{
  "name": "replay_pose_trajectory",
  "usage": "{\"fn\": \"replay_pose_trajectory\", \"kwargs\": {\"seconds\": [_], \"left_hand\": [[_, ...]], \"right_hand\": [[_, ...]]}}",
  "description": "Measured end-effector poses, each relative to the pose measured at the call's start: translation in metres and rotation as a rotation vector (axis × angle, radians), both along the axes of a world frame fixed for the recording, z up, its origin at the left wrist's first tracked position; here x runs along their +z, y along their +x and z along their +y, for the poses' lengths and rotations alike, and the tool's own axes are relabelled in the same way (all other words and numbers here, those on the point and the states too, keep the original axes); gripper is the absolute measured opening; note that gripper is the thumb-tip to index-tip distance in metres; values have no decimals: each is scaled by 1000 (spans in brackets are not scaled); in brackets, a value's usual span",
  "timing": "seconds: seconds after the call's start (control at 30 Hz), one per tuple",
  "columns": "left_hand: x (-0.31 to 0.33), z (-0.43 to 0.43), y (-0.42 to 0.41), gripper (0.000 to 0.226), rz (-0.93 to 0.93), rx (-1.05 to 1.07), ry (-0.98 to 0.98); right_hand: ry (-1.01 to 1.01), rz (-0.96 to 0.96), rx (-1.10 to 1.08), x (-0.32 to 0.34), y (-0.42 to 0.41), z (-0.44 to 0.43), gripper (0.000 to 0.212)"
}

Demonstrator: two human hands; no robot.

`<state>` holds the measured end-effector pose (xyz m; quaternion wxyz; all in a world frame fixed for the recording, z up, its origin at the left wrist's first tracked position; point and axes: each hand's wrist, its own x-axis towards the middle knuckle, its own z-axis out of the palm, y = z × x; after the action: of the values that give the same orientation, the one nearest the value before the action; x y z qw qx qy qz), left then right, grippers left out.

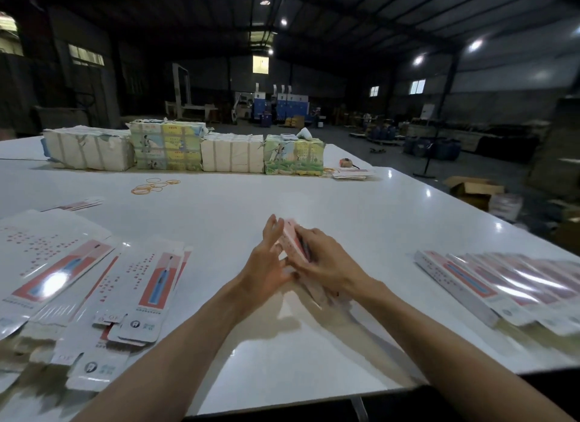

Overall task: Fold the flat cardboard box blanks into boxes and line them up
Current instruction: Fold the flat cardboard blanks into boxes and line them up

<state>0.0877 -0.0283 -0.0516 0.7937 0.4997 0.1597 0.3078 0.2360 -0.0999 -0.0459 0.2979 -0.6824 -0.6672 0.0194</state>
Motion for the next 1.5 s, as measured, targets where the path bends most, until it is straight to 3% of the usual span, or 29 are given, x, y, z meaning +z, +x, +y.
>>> {"fn": "replay_pose_trajectory", "kwargs": {"seconds": [0.1,0.3,0.4,0.7,0.83,1.03,1.17,1.27,1.37,1.5], "left_hand": [[-7,0,2,79,65,-21,71],[-15,7,1,52,126,-146,232],[-18,10,1,41,130,-171,286],[-15,6,-2,36,141,-184,315],[-13,4,-3,29,169,-160,339],[-14,1,-3,23,264,-5,478],[-11,3,-6,21,329,77,492],[4,19,-17,22,567,214,685],[24,41,-47,26,990,298,888],[41,59,-100,47,1462,404,992]], "right_hand": [[2,-62,-116,9,22,-20,42],[-148,-182,-466,-3,99,-94,42],[-176,-334,-619,-16,125,-122,45],[-313,-397,-774,-9,149,-155,48],[-247,-500,-678,7,128,-125,50],[3,-416,-356,17,41,-19,17],[24,-295,-274,-11,7,12,16],[86,-169,-287,-25,13,17,21],[102,-69,-306,-29,23,17,21],[87,43,-295,-26,24,18,20]]}}
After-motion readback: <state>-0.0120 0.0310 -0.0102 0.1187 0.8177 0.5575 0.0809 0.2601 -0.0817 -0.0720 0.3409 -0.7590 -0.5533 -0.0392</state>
